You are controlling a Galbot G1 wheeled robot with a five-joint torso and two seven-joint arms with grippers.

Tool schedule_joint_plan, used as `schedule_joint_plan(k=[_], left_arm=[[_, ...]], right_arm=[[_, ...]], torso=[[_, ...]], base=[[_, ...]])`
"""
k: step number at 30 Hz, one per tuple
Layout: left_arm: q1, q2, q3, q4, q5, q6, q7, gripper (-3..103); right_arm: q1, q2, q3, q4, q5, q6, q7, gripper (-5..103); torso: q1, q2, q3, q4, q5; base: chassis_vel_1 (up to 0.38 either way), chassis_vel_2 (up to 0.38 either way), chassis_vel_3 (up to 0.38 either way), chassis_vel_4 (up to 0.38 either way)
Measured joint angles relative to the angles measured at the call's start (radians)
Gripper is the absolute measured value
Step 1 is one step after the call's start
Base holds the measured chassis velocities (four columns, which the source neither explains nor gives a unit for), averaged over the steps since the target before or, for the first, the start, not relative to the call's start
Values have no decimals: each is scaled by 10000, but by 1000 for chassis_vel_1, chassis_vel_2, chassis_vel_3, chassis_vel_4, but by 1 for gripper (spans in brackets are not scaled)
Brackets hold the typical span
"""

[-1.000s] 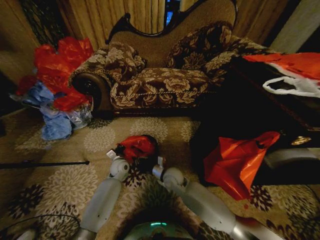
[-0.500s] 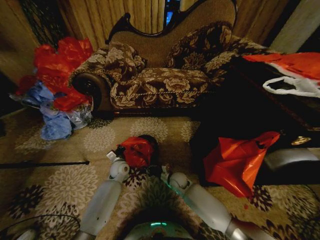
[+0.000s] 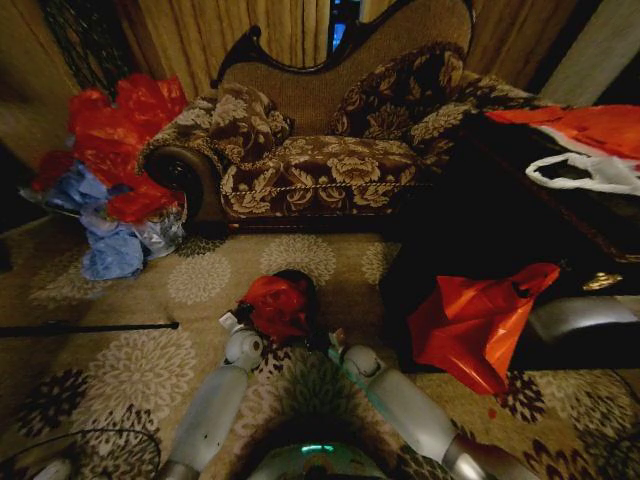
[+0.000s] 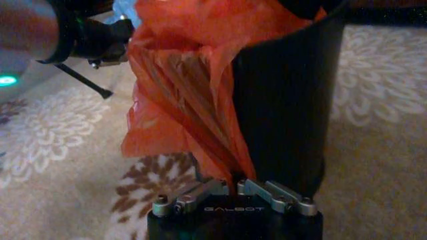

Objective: Place a garbage bag over the trash bin.

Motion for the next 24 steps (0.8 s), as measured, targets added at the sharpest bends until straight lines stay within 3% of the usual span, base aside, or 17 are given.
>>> schedule_joint_plan(k=[5,16,22,24], left_arm=[[-449,-343,20,899,226,-153,125,0],[-372,-418,42,1002,331,-181,151,0],[-177,-313,50,716,379,-170,136,0],[231,-147,61,-4,579,8,225,0]], right_arm=[[-3,-41,260,-155,-263,-32,125,0],[80,-133,634,-441,-487,-119,299,0],[3,-83,609,-343,-568,-100,453,0],[-66,-94,557,-110,-471,-98,604,0]], torso=[[1,0,0,0,0],[1,0,1,1,-1],[1,-3,1,0,-2],[0,-2,0,0,-1]], base=[[0,0,0,0],[0,0,0,0],[0,0,0,0],[0,0,0,0]])
